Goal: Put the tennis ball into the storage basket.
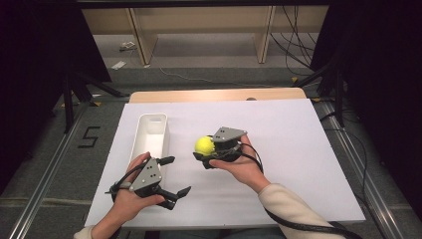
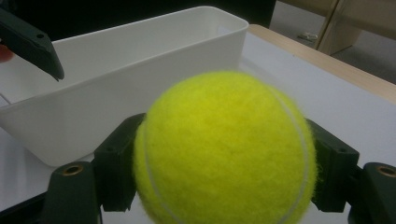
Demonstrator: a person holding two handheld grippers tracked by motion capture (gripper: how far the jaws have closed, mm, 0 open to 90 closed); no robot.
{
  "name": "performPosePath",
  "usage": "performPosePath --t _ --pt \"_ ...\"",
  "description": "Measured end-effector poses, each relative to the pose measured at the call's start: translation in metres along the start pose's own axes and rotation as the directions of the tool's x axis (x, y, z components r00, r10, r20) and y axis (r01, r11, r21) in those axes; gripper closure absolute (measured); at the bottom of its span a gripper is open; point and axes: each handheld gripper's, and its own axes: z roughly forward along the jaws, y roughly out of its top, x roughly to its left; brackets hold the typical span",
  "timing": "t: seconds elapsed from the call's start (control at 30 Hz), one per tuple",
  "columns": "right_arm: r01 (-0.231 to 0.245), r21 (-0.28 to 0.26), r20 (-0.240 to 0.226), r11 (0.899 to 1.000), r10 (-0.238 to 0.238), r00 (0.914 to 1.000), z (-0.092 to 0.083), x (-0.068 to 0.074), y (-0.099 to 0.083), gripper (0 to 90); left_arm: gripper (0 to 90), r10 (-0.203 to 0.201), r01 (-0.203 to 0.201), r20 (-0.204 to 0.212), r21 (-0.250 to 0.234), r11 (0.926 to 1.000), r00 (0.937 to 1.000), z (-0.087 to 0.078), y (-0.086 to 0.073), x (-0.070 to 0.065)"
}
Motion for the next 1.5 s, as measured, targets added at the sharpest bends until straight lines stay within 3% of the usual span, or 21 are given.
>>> performPosePath --t 1.5 --pt "-0.002 -0.023 -0.018 1.000 0.001 0.9998 0.006 0.002 0.012 26.3 0.0 -0.001 0.001 0.002 0.003 1.0000 1.0000 0.000 -0.001 0.000"
